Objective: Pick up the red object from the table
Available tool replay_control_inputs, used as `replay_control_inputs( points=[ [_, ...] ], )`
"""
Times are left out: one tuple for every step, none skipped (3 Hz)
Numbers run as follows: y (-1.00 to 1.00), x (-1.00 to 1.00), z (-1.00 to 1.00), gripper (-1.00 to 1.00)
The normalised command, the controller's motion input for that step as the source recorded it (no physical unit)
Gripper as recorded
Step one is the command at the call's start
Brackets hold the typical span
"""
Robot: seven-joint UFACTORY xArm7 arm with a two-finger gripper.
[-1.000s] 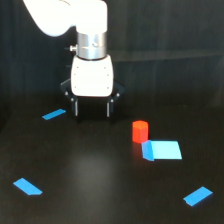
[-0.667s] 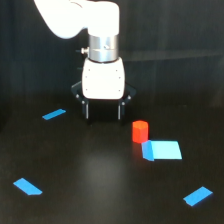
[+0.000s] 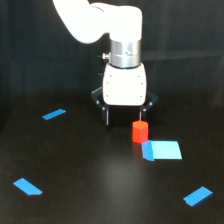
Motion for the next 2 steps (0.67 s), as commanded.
replay_control_inputs(
  points=[
    [-0.58,0.35,-0.44,-0.22],
    [-0.43,0.08,-0.43,-0.87]
  ],
)
